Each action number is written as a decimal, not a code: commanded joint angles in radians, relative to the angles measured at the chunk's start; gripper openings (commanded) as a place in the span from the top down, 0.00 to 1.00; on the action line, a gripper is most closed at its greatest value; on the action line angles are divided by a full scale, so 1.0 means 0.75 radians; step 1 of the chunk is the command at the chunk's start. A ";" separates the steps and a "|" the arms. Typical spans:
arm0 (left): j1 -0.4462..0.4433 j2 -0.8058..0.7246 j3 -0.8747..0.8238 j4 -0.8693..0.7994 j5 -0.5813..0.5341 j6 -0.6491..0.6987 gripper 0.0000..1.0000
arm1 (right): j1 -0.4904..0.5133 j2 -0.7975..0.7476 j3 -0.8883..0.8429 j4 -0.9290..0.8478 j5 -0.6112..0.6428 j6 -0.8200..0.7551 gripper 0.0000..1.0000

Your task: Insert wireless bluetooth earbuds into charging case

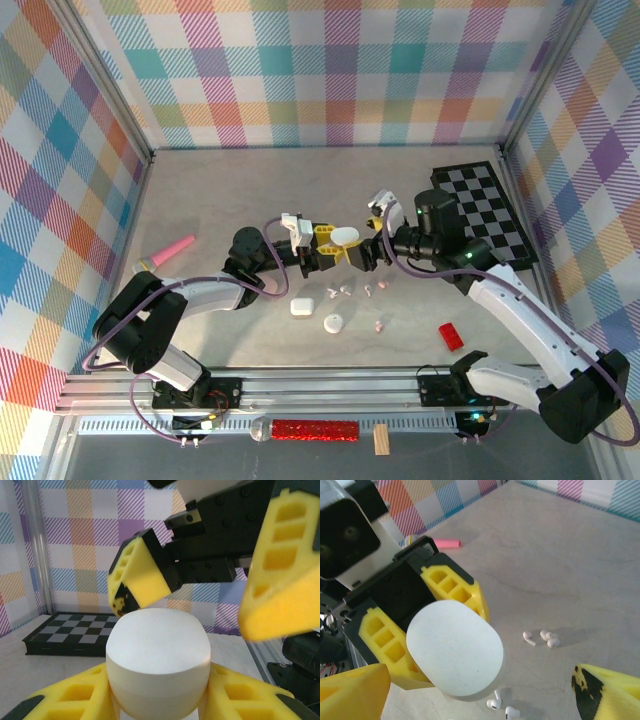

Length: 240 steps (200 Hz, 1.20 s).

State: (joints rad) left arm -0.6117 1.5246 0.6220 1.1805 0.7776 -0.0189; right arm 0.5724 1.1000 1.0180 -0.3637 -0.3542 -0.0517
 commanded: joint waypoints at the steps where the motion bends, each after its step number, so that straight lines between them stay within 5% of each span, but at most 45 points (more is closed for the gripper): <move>1: 0.008 -0.018 -0.009 0.064 0.035 -0.021 0.63 | 0.024 0.028 0.049 -0.035 0.078 -0.050 0.07; 91: 0.008 -0.028 -0.019 0.047 0.046 0.009 0.63 | 0.028 -0.035 0.002 0.146 0.267 0.034 0.09; 169: 0.010 -0.028 -0.024 0.052 0.028 -0.003 0.63 | 0.030 -0.077 -0.015 0.063 0.059 -0.089 0.07; 240: 0.011 -0.030 -0.007 0.052 0.046 -0.020 0.63 | 0.037 -0.025 -0.041 0.070 0.143 -0.110 0.07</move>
State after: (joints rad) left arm -0.6075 1.5246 0.6109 1.1801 0.7784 -0.0204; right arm 0.5953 1.0641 0.9928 -0.3183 -0.2615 -0.1101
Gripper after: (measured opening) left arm 0.378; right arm 0.935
